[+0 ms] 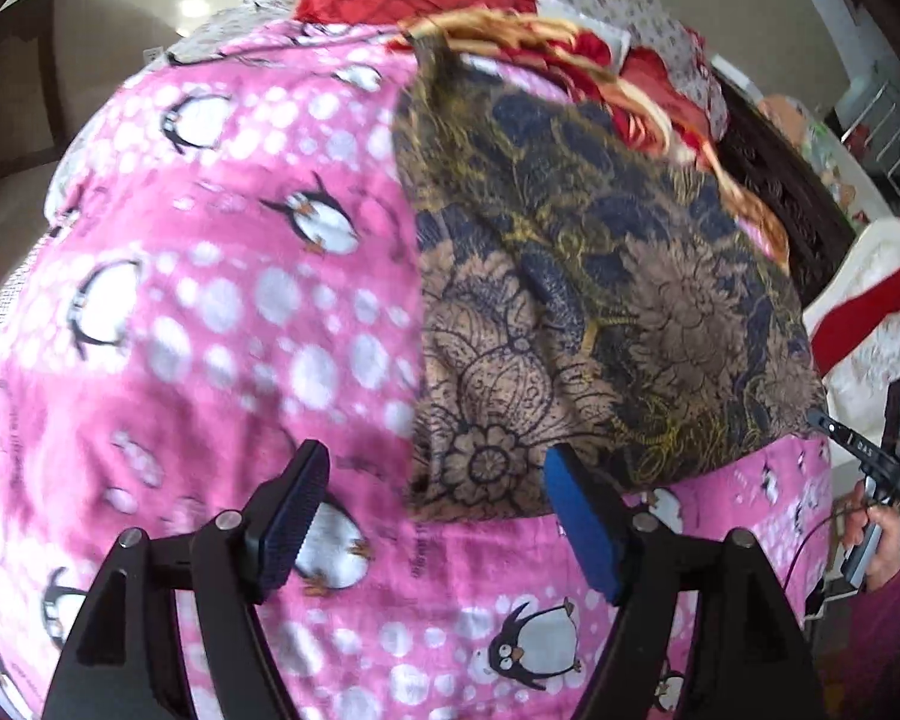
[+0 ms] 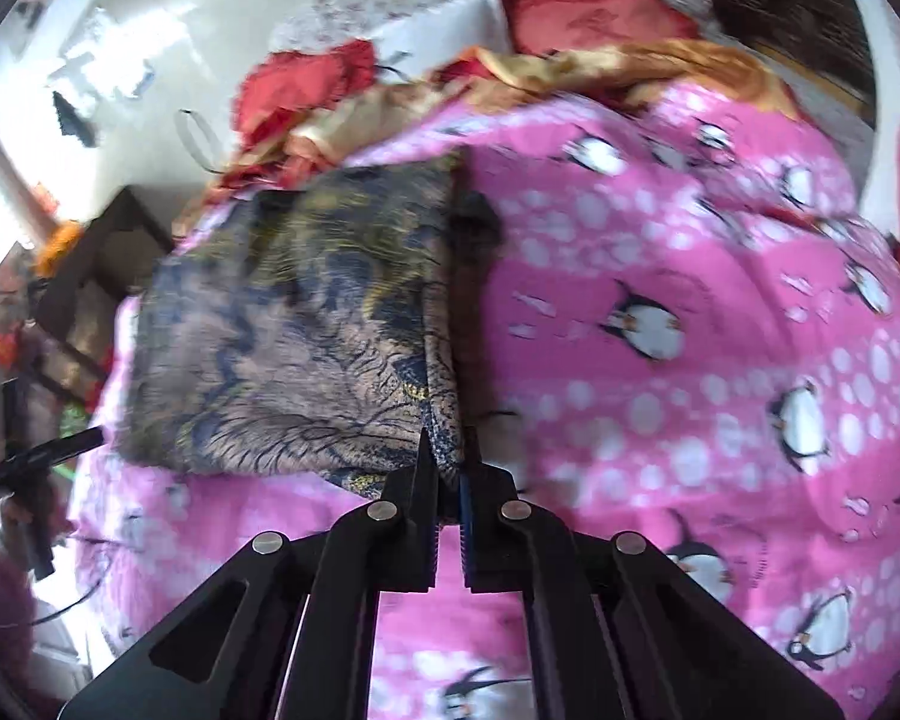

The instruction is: Fold small clothes

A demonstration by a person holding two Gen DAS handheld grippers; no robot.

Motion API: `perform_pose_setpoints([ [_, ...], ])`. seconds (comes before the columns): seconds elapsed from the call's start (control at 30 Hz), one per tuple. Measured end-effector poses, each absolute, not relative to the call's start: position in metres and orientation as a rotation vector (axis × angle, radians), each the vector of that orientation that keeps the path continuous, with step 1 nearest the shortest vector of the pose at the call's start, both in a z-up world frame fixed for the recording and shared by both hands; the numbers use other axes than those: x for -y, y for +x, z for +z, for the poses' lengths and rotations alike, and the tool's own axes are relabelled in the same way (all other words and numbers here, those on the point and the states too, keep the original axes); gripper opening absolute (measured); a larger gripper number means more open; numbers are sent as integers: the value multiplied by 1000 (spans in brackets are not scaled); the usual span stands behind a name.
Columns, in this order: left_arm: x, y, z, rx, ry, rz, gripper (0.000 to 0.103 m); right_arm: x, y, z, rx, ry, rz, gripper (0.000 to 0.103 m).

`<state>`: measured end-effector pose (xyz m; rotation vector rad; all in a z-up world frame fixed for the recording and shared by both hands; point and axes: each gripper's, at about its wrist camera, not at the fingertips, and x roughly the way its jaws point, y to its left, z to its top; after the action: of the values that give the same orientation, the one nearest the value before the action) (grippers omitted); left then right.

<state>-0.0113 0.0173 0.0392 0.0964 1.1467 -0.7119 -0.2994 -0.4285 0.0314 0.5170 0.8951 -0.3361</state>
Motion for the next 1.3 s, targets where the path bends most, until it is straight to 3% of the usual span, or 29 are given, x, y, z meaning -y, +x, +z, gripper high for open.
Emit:
perform_pose_setpoints([
  [0.37, -6, -13, 25, -1119, 160, -677, 77, 428, -302, 28, -924, 544, -329, 0],
  [0.5, -4, -15, 26, -1107, 179, -653, 77, 424, -296, 2, -1008, 546, -346, 0],
  [0.57, -4, -17, 28, -1103, 187, -650, 77, 420, -297, 6, -1013, 510, -366, 5],
  [0.63, -2, -19, 31, -1095, 201, -647, 77, 418, -301, 19, -1002, 481, -414, 19],
  [0.97, 9, -28, 62, -982, 261, -635, 77, 401, -281, 77, -864, 399, -389, 19],
  [1.3, 43, -16, 56, -966, 329, -636, 77, 396, -188, 78, -847, 335, -332, 19],
])
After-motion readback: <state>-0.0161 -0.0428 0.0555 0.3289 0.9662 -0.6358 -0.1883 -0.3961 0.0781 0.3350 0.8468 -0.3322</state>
